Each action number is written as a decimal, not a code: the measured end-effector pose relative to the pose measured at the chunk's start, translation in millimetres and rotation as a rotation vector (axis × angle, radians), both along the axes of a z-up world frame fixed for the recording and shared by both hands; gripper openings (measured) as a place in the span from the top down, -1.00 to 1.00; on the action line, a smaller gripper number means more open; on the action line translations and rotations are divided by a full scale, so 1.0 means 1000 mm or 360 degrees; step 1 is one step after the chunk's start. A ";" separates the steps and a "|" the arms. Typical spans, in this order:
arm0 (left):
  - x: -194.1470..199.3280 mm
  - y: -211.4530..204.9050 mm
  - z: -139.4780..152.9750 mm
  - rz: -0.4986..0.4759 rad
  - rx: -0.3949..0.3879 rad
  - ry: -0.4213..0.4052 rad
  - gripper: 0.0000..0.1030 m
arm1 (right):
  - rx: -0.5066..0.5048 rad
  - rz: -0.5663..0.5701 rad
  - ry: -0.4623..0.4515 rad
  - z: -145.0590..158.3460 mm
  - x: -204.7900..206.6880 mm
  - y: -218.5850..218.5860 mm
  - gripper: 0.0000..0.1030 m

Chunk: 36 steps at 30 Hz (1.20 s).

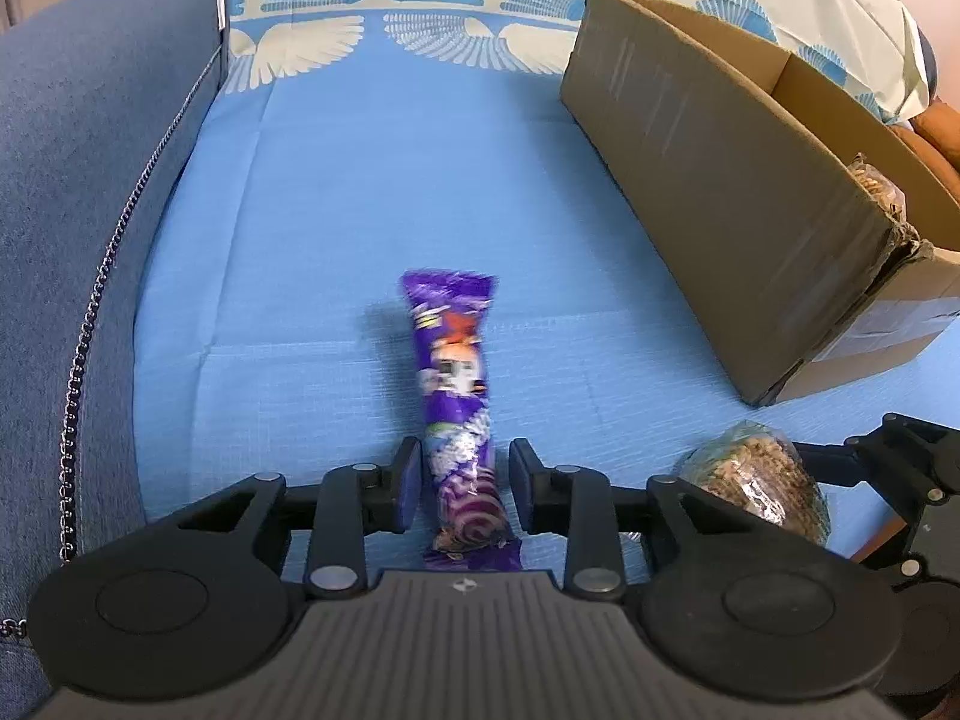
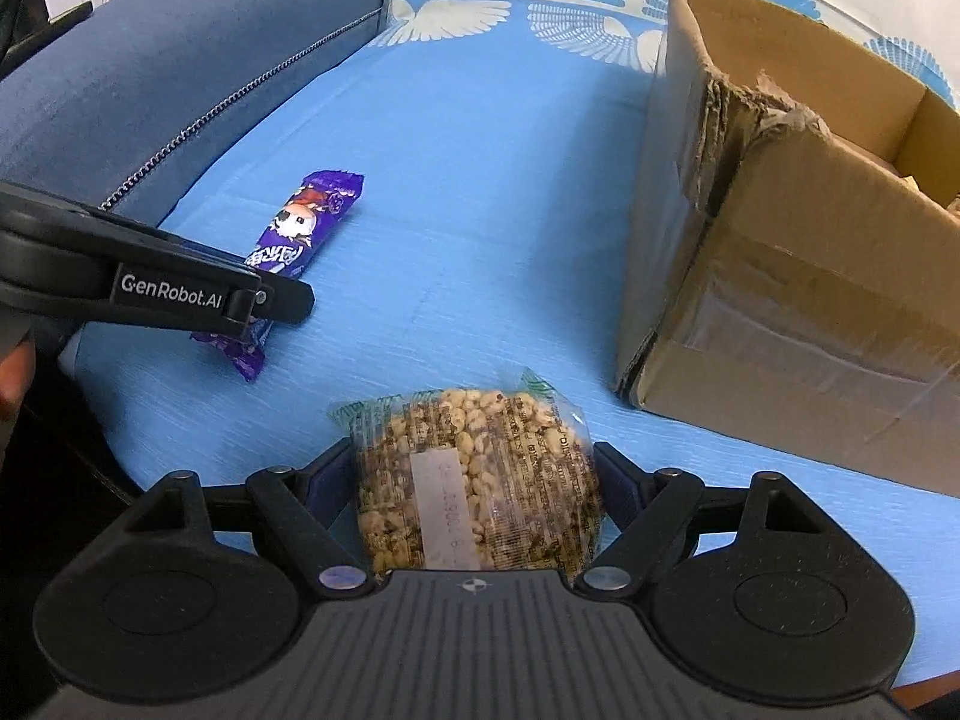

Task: Organize snacks
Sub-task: 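Lift both snacks and carry them toward the box with both tools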

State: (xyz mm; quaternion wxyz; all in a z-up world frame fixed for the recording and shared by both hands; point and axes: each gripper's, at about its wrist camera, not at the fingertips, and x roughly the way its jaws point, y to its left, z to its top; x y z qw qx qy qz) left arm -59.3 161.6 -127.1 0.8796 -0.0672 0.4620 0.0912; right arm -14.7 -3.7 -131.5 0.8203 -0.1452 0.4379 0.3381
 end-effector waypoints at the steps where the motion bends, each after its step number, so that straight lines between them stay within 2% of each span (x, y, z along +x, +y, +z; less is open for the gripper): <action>1: 0.000 0.000 0.000 -0.0001 0.0001 0.0001 0.31 | -0.0005 0.0004 -0.0006 -0.001 0.000 0.000 -0.62; 13: 0.001 0.000 -0.001 -0.0003 0.0017 0.0005 0.30 | -0.0015 0.0016 -0.0031 0.000 -0.003 0.002 -0.58; 16: 0.001 -0.002 -0.001 -0.0001 0.0036 0.0004 0.52 | -0.0014 0.0019 -0.0039 0.000 -0.005 0.003 -0.58; 23: -0.003 -0.005 0.004 0.0017 0.0072 -0.0058 0.54 | 0.0057 0.0011 -0.0072 0.015 -0.008 -0.004 -0.58; 27: -0.008 -0.007 0.011 0.0016 0.0082 -0.0134 0.54 | 0.0148 0.0015 -0.0132 0.035 -0.014 -0.012 -0.58; 34: -0.024 -0.004 0.032 0.0047 0.0036 -0.0380 0.54 | 0.0292 0.0074 -0.0322 0.053 -0.032 -0.029 -0.58; 36: -0.030 -0.002 0.038 0.0075 0.0011 -0.0454 0.54 | 0.0383 0.0097 -0.0368 0.061 -0.035 -0.036 -0.58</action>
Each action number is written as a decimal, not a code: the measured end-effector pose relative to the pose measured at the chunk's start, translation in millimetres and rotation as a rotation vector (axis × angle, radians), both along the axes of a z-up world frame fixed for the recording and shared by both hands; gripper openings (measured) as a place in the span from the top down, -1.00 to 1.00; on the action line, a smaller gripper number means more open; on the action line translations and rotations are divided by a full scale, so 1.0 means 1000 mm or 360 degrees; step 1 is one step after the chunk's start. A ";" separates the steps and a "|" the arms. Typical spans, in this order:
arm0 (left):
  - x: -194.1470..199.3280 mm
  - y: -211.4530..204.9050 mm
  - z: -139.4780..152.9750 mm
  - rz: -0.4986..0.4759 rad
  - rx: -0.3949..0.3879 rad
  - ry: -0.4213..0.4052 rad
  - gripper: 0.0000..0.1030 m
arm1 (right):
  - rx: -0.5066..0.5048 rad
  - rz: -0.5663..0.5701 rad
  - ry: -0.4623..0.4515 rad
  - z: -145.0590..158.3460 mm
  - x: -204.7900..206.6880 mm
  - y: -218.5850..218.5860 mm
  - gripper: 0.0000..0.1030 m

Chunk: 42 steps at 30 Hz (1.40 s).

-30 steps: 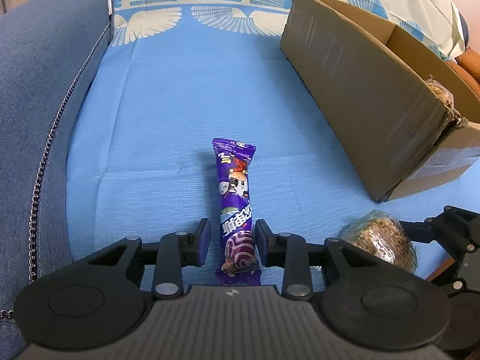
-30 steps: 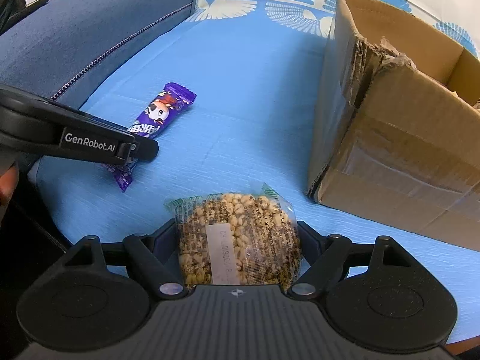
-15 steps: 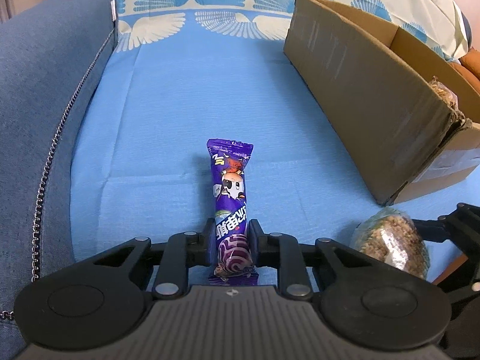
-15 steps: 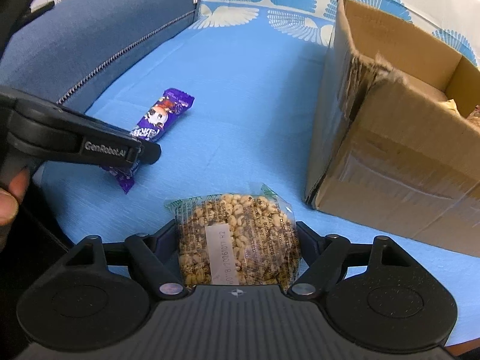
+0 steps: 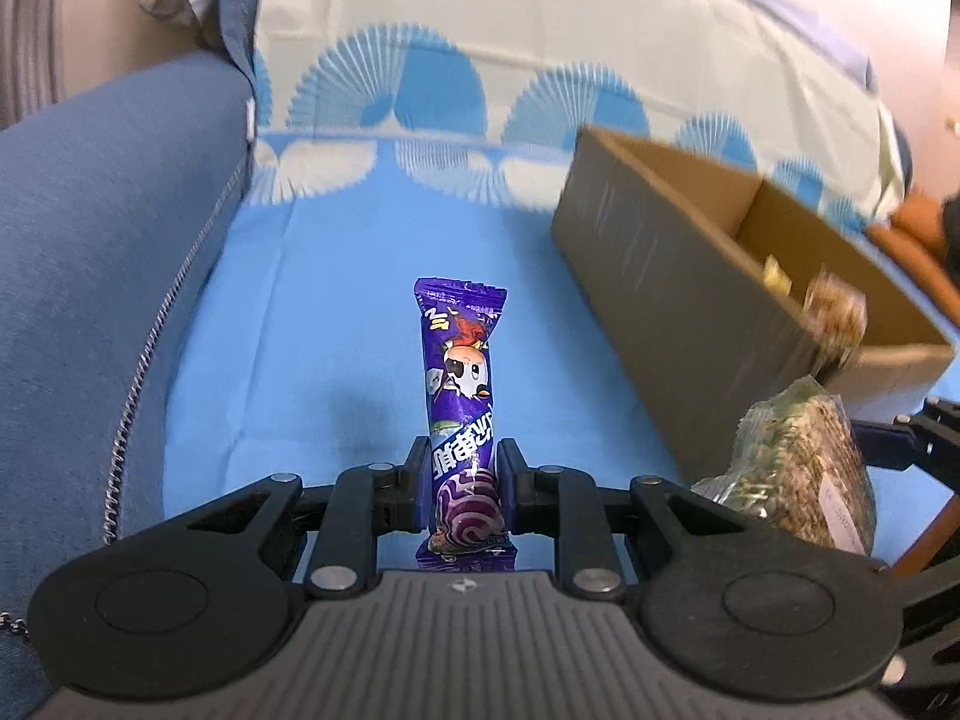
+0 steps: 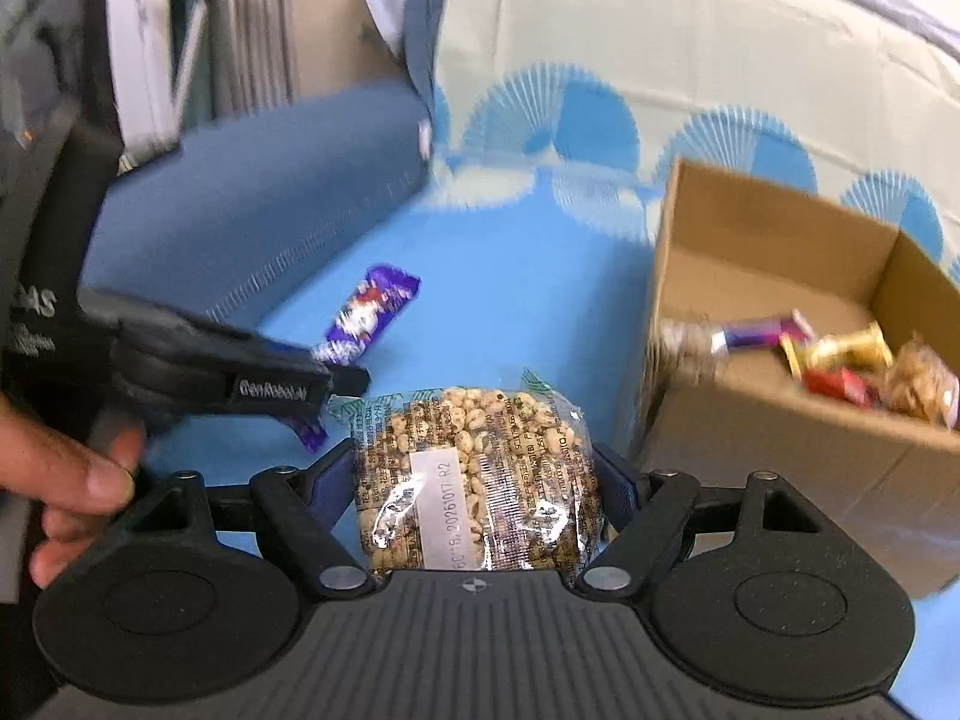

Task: Organize snacks
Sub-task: 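Lift both snacks and carry them toward the box with both tools, then open both tools to drop the candy bar and peanut packet into the box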

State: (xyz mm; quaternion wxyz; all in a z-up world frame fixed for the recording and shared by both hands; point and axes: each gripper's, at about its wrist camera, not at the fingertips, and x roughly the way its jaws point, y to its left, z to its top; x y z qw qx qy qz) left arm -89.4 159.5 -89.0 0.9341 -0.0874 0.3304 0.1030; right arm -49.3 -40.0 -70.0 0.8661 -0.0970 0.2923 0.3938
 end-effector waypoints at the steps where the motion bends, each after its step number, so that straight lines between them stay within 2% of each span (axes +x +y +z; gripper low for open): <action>1: -0.003 0.000 0.004 0.0016 -0.0012 -0.0036 0.54 | 0.0024 0.0003 -0.0020 0.004 0.001 -0.002 -0.58; 5: -0.011 0.002 0.014 0.0067 -0.0047 -0.0126 0.54 | 0.0142 0.0010 -0.0075 0.017 0.000 -0.016 -0.58; 9: -0.018 -0.004 0.024 0.0090 -0.0061 -0.0160 0.54 | 0.0274 0.0009 -0.0140 0.033 0.002 -0.029 -0.58; 14: -0.022 -0.008 0.031 0.0155 -0.0114 -0.0140 0.54 | 0.0391 -0.0013 -0.0195 0.048 0.016 -0.039 -0.58; 20: -0.017 -0.007 0.044 0.0225 -0.0142 -0.0117 0.54 | 0.0505 -0.0095 -0.0170 0.053 0.036 -0.059 -0.58; 24: -0.004 -0.017 0.060 0.0218 -0.0118 -0.0119 0.54 | 0.0595 -0.0214 -0.0132 0.054 0.051 -0.074 -0.58; 30: 0.043 -0.052 0.095 0.0131 -0.0087 -0.0153 0.54 | 0.0726 -0.0488 -0.0153 0.058 0.074 -0.100 -0.58; 37: 0.119 -0.122 0.148 -0.0081 -0.0087 -0.0328 0.52 | 0.0754 -0.0904 -0.0279 0.056 0.096 -0.137 -0.61; 38: 0.129 -0.130 0.154 -0.0112 -0.0097 -0.0344 0.49 | 0.0756 -0.0959 -0.0288 0.056 0.099 -0.142 -0.64; 39: 0.138 -0.138 0.160 -0.0142 -0.0111 -0.0356 0.21 | 0.0762 -0.1001 -0.0284 0.054 0.104 -0.147 -0.69; 40: 0.145 -0.146 0.164 -0.0172 -0.0133 -0.0369 -0.03 | 0.0767 -0.1040 -0.0269 0.052 0.108 -0.153 -0.84; 41: 0.150 -0.151 0.166 -0.0185 -0.0150 -0.0383 -0.38 | 0.0772 -0.1075 -0.0242 0.050 0.111 -0.157 -0.94; 42: 0.150 -0.156 0.166 -0.0190 -0.0163 -0.0396 -0.46 | 0.0779 -0.1105 -0.0210 0.047 0.115 -0.162 -0.95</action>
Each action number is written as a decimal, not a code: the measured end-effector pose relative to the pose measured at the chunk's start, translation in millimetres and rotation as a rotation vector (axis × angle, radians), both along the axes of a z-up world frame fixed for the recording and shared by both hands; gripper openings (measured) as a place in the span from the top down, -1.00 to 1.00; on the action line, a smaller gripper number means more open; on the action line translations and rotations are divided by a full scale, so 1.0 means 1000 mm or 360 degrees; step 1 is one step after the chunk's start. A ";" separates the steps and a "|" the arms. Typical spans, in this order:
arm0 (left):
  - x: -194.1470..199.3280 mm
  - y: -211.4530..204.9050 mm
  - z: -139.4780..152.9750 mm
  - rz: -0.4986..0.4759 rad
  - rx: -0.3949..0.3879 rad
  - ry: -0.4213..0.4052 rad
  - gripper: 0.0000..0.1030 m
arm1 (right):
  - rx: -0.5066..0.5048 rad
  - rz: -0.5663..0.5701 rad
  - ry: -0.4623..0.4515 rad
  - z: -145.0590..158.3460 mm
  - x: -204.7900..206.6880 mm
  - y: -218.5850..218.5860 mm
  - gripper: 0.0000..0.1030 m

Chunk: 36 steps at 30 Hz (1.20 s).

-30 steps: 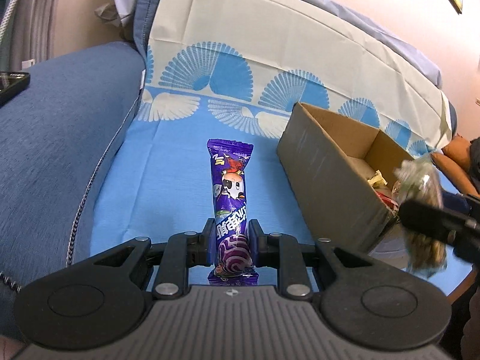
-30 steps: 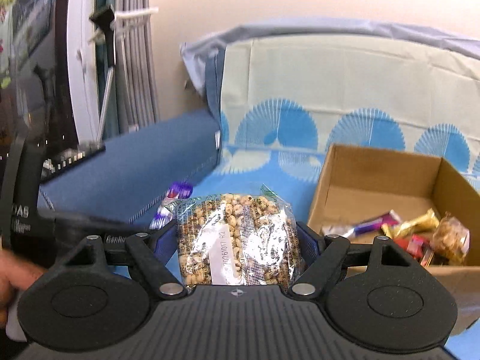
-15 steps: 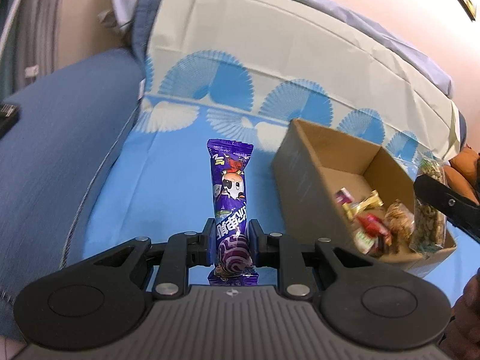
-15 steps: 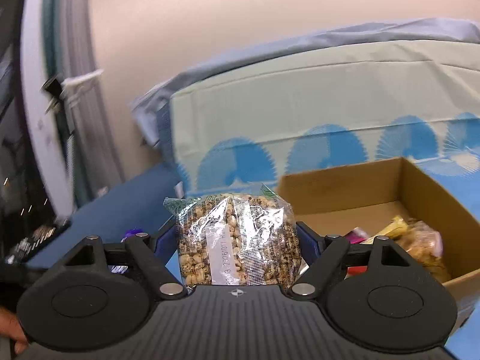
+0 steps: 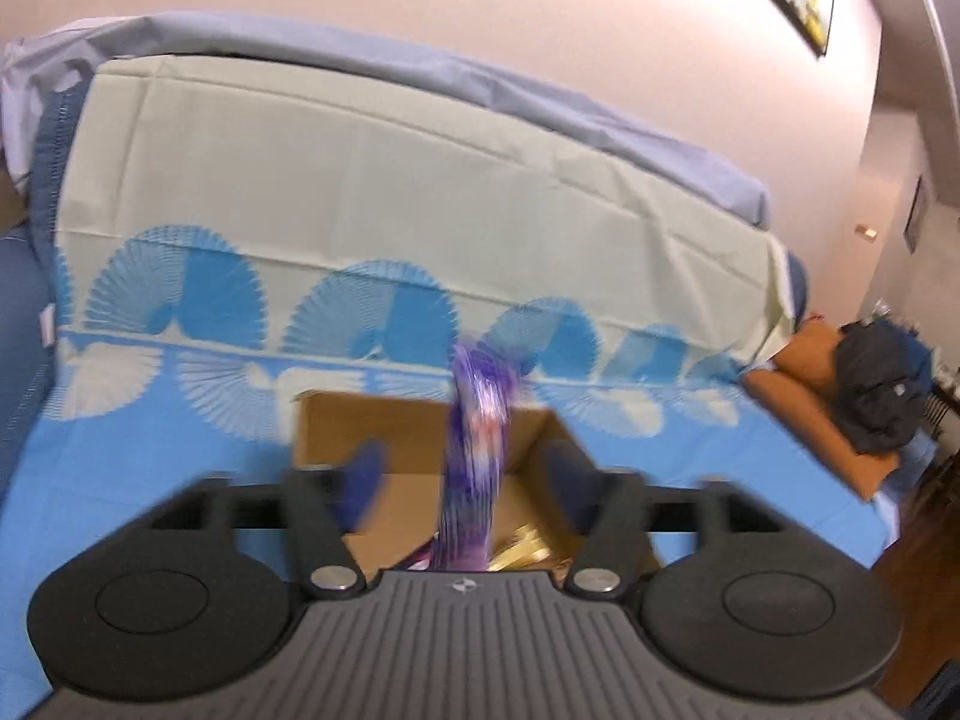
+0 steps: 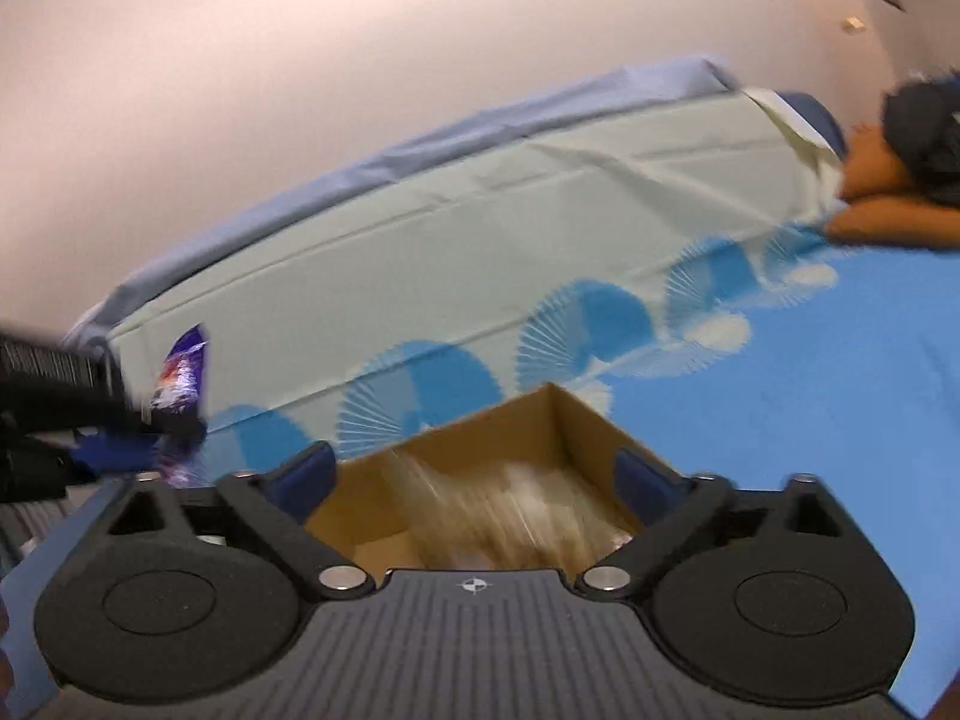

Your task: Organize snacks

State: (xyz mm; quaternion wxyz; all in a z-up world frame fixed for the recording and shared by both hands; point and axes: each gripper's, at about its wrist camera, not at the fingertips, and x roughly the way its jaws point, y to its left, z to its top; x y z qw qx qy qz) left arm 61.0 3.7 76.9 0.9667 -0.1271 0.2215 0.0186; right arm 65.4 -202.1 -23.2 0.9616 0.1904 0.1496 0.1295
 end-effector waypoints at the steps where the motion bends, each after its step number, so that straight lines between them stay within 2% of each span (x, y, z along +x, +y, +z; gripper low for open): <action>1: -0.002 -0.004 -0.002 -0.0005 0.0000 0.0002 -0.46 | 0.0013 -0.0009 0.0022 -0.003 0.001 -0.001 -0.95; 5: -0.019 -0.013 -0.022 0.0005 0.0027 0.0069 -0.52 | 0.0018 -0.0004 0.0076 -0.009 0.006 -0.006 -0.98; 7: -0.031 -0.010 -0.035 0.0067 -0.0012 0.0111 -0.65 | 0.0008 0.0006 0.0089 -0.010 0.009 -0.005 -0.99; 10: -0.048 -0.005 -0.047 0.0160 -0.0021 0.0156 -0.69 | -0.0023 0.0033 0.0151 -0.012 0.011 -0.003 -0.99; 16: -0.074 -0.002 -0.047 0.0271 0.0109 0.0174 -0.72 | -0.0128 0.0028 0.0234 -0.009 0.009 -0.002 -0.99; 19: -0.081 0.000 -0.046 0.0320 0.0128 0.0218 -0.86 | -0.0219 0.0018 0.0200 -0.002 -0.001 -0.006 -0.99; 23: -0.089 0.002 -0.049 0.0283 0.0065 0.0280 -0.98 | -0.0354 0.0029 0.0209 0.011 -0.014 -0.010 -0.99; 27: -0.098 -0.004 -0.056 0.0248 0.0096 0.0311 -0.99 | -0.0464 0.0111 0.0217 0.027 -0.034 -0.016 -0.99; 32: -0.108 -0.009 -0.076 0.0239 0.0107 0.0395 -0.99 | -0.0444 0.0099 0.0232 0.013 -0.061 -0.028 -0.99; 34: -0.109 -0.010 -0.082 0.0240 0.0109 0.0431 -0.99 | -0.0452 0.0111 0.0178 0.014 -0.063 -0.029 -0.99; 36: -0.112 -0.009 -0.087 0.0243 0.0104 0.0455 -0.99 | -0.0485 0.0096 0.0201 0.010 -0.060 -0.027 -0.99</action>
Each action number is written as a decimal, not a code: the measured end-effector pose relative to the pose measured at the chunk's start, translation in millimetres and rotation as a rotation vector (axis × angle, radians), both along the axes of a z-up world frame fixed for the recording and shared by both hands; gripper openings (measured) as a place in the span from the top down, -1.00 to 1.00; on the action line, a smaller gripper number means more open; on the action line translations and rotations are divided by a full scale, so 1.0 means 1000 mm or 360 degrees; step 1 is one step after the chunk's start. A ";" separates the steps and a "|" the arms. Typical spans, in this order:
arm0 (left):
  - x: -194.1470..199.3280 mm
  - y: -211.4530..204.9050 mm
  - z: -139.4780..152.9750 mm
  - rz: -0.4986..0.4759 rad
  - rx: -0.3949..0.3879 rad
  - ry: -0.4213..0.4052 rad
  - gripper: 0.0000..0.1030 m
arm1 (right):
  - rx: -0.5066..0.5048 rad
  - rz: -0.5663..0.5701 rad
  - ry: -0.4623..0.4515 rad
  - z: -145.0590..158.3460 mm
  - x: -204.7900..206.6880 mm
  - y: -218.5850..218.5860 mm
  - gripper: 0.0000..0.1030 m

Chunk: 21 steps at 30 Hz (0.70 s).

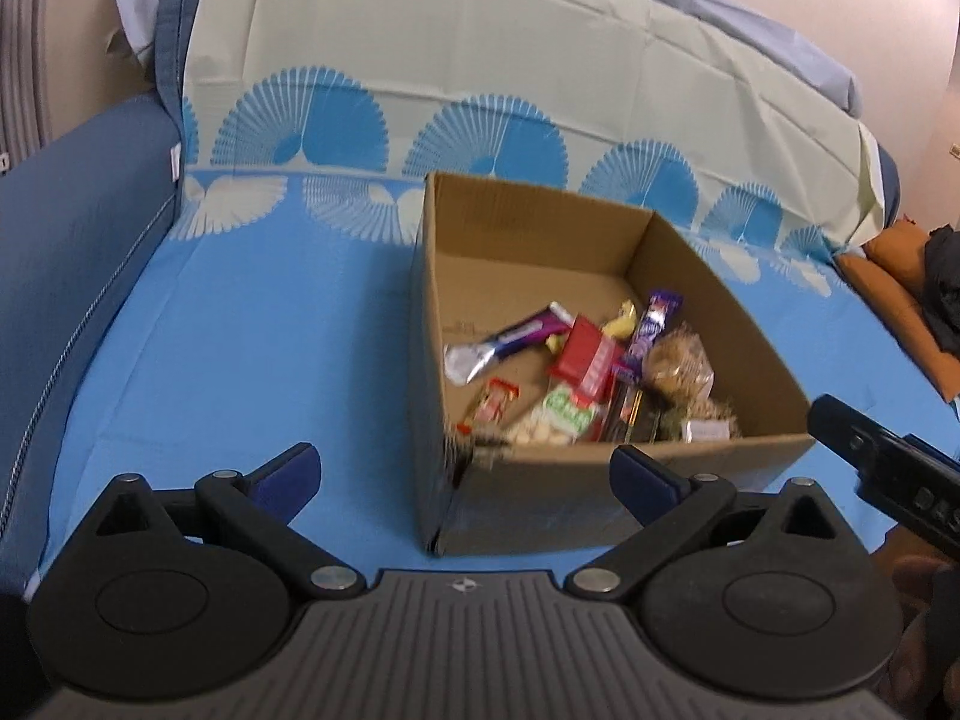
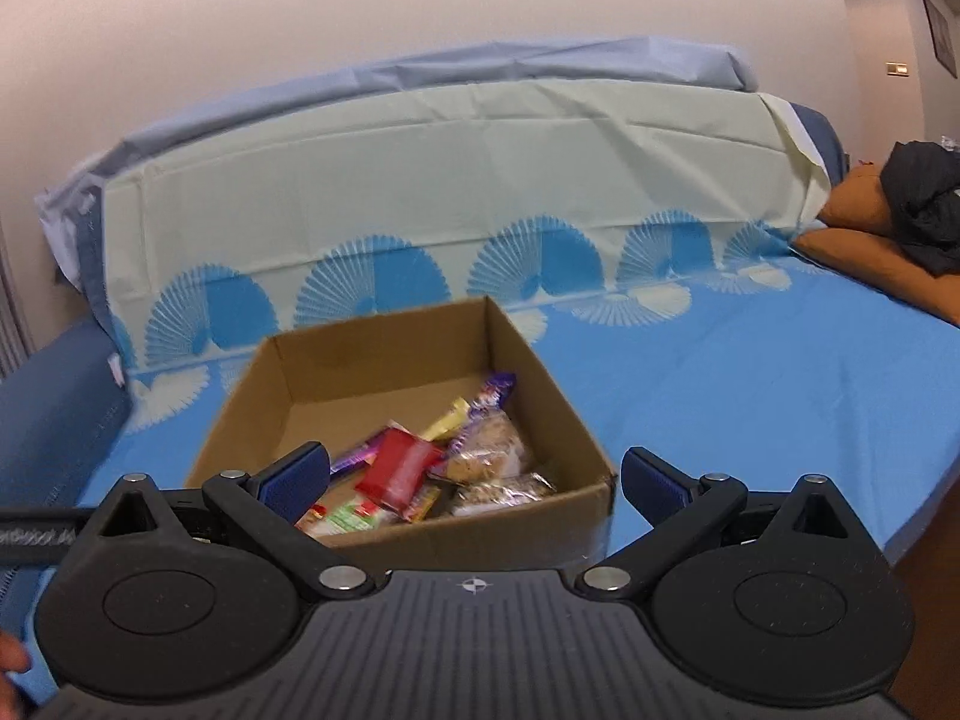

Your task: Organize snacks

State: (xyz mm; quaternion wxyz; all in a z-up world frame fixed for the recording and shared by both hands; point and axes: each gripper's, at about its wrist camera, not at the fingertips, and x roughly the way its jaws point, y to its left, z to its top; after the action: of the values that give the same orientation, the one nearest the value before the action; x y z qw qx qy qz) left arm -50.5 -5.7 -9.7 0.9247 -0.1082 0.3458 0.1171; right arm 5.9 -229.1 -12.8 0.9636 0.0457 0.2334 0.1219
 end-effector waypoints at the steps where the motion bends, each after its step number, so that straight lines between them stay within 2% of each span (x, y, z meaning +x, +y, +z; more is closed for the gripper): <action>1: -0.001 0.000 -0.002 0.0005 -0.0006 0.0011 -0.99 | -0.0020 -0.0003 0.0030 -0.002 0.003 0.002 -0.99; 11: -0.006 0.005 -0.008 0.0032 -0.0031 0.0034 -0.99 | -0.0095 0.0091 -0.0002 -0.003 -0.001 0.026 -0.99; 21: -0.005 -0.002 -0.009 0.0019 -0.0016 0.0038 -0.99 | -0.0085 0.0099 -0.0002 -0.002 0.000 0.026 -0.99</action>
State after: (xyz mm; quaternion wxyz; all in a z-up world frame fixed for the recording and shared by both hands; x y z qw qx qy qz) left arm -55.2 -7.7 -18.3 0.9192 -0.1135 0.3567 0.1223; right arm 5.7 -203.4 -14.5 0.9604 0.0127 0.2372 0.1455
